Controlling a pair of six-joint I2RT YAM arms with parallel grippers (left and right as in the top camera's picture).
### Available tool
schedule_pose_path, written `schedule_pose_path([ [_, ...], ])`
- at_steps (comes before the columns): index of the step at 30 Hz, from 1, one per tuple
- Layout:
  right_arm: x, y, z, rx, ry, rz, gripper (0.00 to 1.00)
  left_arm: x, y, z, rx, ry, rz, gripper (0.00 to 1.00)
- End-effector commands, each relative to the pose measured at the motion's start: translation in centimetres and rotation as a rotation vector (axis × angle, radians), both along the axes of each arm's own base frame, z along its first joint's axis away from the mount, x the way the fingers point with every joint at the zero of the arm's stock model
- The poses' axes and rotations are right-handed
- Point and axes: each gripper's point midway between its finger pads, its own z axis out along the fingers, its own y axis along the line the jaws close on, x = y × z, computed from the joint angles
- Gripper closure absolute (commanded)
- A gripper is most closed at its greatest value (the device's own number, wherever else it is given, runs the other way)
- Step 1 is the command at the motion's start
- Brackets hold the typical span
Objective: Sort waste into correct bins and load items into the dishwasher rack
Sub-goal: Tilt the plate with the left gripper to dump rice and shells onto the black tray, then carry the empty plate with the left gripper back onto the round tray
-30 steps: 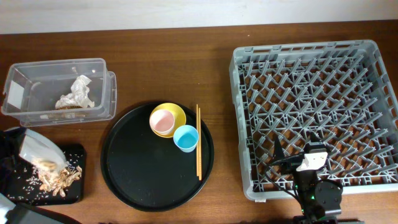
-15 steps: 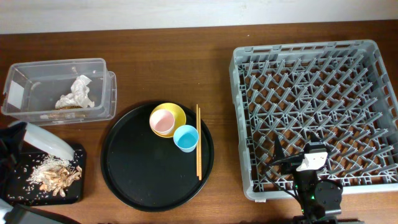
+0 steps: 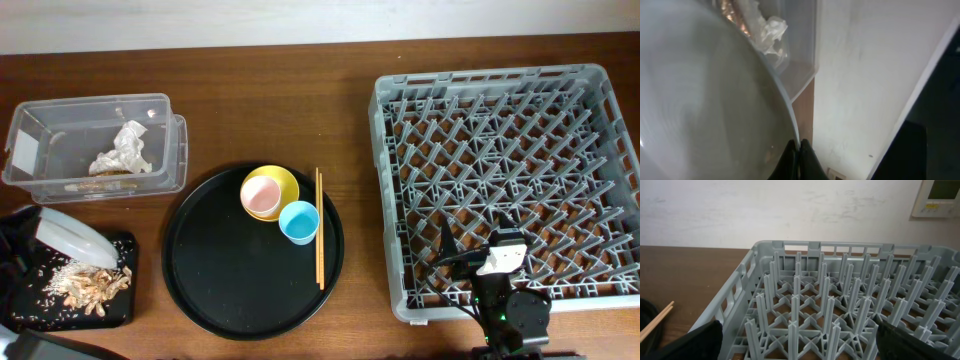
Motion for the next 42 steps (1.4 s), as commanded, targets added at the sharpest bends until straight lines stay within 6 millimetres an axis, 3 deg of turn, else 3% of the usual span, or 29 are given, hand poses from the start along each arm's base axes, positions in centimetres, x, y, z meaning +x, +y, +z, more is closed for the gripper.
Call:
schedule_pose_path([
  [1,0.0,0.0,-0.4,0.003,0.007,-0.004,0.02,0.3,-2.4,2.9,-0.11,-0.133,-0.064,1.0],
  [5,0.0,0.0,-0.4,0.003,0.007,-0.004,0.02,0.0,-4.5,4.3,-0.171,-0.173,-0.104,1.0],
  [9,0.0,0.0,-0.4,0.003,0.007,-0.004,0.02,0.1,-7.6,5.2,-0.084,-0.187,-0.208,1.0],
  [13,0.0,0.0,-0.4,0.003,0.007,-0.004,0.01,0.8,-11.7,5.6,-0.049,-0.157,-0.328,1.0],
  [15,0.0,0.0,-0.4,0.003,0.007,-0.004,0.02,1.2,-15.1,5.3,0.012,-0.115,-0.441,1.0],
  [18,0.0,0.0,-0.4,0.003,0.007,-0.004,0.02,-0.1,-19.8,3.0,0.085,0.075,-0.594,1.0],
  [23,0.0,0.0,-0.4,0.003,0.007,-0.004,0.02,-4.0,-24.3,-1.0,0.298,0.386,-0.845,1.0],
  [26,0.0,0.0,-0.4,0.003,0.007,-0.004,0.02,-4.9,-25.7,-2.2,0.436,0.461,-0.961,1.0],
  [30,0.0,0.0,-0.4,0.003,0.007,-0.004,0.02,-6.0,-26.7,-4.0,0.6,0.618,-0.978,1.0],
  [35,0.0,0.0,-0.4,0.003,0.007,-0.004,0.02,-6.4,-30.2,-7.0,0.678,0.614,-1.061,1.0],
  [42,0.0,0.0,-0.4,0.003,0.007,-0.004,0.02,-7.8,-32.3,-12.5,0.741,0.631,-1.095,1.0],
])
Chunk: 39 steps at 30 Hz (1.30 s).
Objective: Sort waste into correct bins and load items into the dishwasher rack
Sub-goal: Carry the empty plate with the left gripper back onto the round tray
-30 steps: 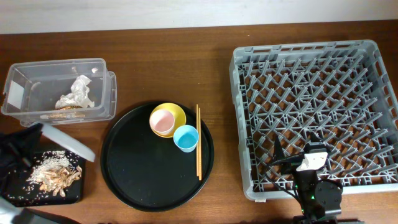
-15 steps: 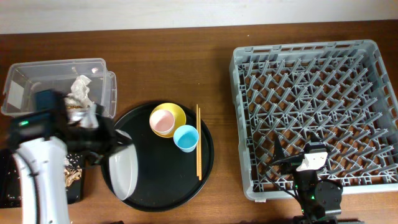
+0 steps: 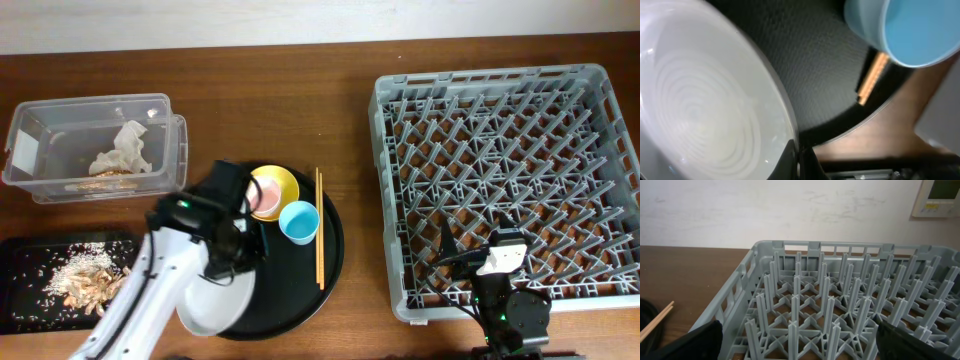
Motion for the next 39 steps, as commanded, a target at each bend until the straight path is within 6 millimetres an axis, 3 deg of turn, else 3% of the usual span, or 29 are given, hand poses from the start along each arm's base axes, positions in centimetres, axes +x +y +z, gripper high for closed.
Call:
schedule_pose_path([
  [1,0.0,0.0,-0.4,0.003,0.007,-0.004,0.02,-0.7,0.3,-2.3,0.062,-0.008,0.014,1.0],
  [10,0.0,0.0,-0.4,0.003,0.007,-0.004,0.02,0.9,-0.5,-2.7,0.04,-0.084,0.011,0.99],
  [15,0.0,0.0,-0.4,0.003,0.007,-0.004,0.02,1.3,-0.7,-2.5,0.029,-0.101,-0.008,0.92],
  [16,0.0,0.0,-0.4,0.003,0.007,-0.004,0.02,1.3,-0.9,-2.4,0.021,-0.103,-0.032,0.88],
  [17,0.0,0.0,-0.4,0.003,0.007,-0.004,0.02,1.2,-1.0,-2.4,0.014,-0.104,-0.051,0.75],
  [18,0.0,0.0,-0.4,0.003,0.007,-0.004,0.01,1.1,-1.0,-2.3,0.012,-0.1,-0.06,0.46],
  [20,0.0,0.0,-0.4,0.003,0.007,-0.004,0.02,0.8,-1.1,-2.3,0.007,-0.089,-0.079,0.25],
  [25,0.0,0.0,-0.4,0.003,0.007,-0.004,0.02,1.0,-1.1,-1.0,0.008,-0.089,-0.079,0.27],
  [28,0.0,0.0,-0.4,0.003,0.007,-0.004,0.02,1.9,-1.5,1.4,-0.001,-0.134,-0.129,0.32],
  [30,0.0,0.0,-0.4,0.003,0.007,-0.004,0.02,3.3,-0.9,4.5,0.038,-0.198,-0.132,0.33],
  [34,0.0,0.0,-0.4,0.003,0.007,-0.004,0.02,5.7,2.4,11.1,0.175,-0.34,-0.057,0.33],
  [39,0.0,0.0,-0.4,0.003,0.007,-0.004,0.02,6.7,7.9,16.8,0.305,-0.443,0.103,0.27],
])
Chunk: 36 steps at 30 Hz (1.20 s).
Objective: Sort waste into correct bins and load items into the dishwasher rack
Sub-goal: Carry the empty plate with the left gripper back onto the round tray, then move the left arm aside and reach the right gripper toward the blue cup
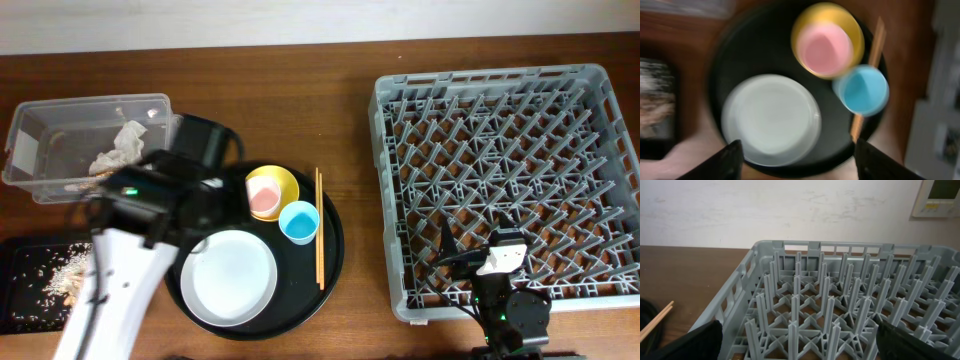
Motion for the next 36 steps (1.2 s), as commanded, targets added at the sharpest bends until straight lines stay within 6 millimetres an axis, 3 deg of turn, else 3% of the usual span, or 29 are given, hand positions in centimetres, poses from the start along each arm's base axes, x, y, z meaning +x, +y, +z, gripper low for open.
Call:
schedule_pose_path([
  [1,0.0,0.0,-0.4,0.003,0.007,-0.004,0.02,1.2,6.7,5.1,0.131,-0.141,0.193,0.22],
  [2,0.0,0.0,-0.4,0.003,0.007,-0.004,0.02,1.2,7.8,5.7,0.127,-0.154,0.238,0.08],
  [3,0.0,0.0,-0.4,0.003,0.007,-0.004,0.02,1.1,9.4,6.3,0.127,-0.17,0.296,0.01],
  [5,0.0,0.0,-0.4,0.003,0.007,-0.004,0.02,0.7,11.5,6.5,0.121,-0.173,0.392,0.01],
  [9,0.0,0.0,-0.4,0.003,0.007,-0.004,0.02,-2.1,14.8,5.5,0.139,-0.069,0.521,0.01],
  [20,0.0,0.3,-0.2,0.007,0.001,0.016,0.02,-2.4,14.9,5.2,0.093,-0.054,0.552,0.01],
  [22,-0.2,2.3,0.7,0.064,-0.029,0.127,0.02,-2.4,14.9,5.2,0.093,-0.054,0.552,0.01],
  [25,-2.3,7.9,1.6,0.244,-0.002,0.471,0.02,-2.4,14.9,5.2,0.093,-0.054,0.552,0.01],
  [26,-4.2,10.5,2.2,0.351,0.041,0.654,0.02,-2.4,14.9,5.2,0.093,-0.054,0.552,0.01],
  [29,-9.6,14.2,5.8,0.53,0.091,1.031,0.02,-2.4,14.9,5.2,0.093,-0.054,0.552,0.01],
  [33,-11.1,13.7,10.9,0.629,-0.06,1.08,0.02,-2.4,14.9,5.2,0.093,-0.054,0.552,0.01],
  [36,-9.7,11.6,13.6,0.863,-0.122,0.973,0.02,-2.4,14.9,5.2,0.093,-0.054,0.552,0.01],
])
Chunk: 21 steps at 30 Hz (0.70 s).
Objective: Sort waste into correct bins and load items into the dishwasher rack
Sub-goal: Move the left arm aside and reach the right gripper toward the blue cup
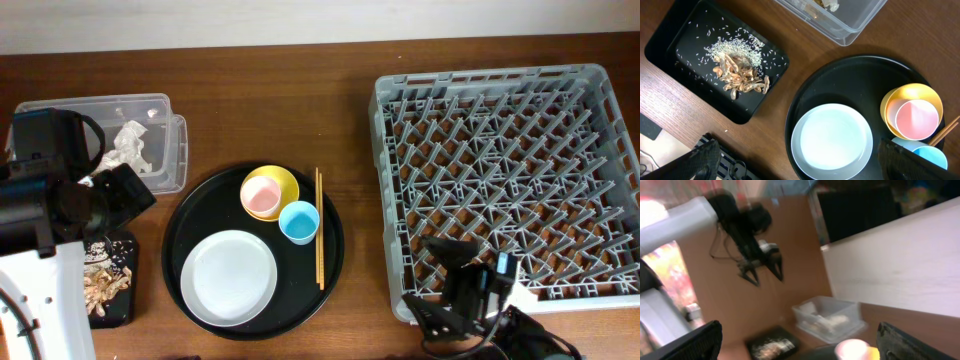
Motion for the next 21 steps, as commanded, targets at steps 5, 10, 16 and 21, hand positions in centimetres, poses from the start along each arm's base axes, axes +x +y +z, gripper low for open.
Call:
schedule_pose_path([
  [5,1.8,-4.0,4.2,0.477,0.28,-0.006,0.02,-0.2,0.1,0.6,-0.002,-0.025,0.013,0.01],
  [10,-0.5,-6.1,11.4,0.533,0.112,-0.115,0.02,-0.2,0.1,0.6,-0.002,-0.025,0.013,0.01],
  [16,2.9,-6.5,13.9,0.102,0.237,-0.484,0.02,-0.2,0.1,0.6,-0.002,-0.025,0.013,0.01],
  [21,5.9,-2.2,15.0,-0.263,0.437,-0.275,0.01,-0.2,0.1,0.6,-0.002,-0.025,0.013,0.01],
])
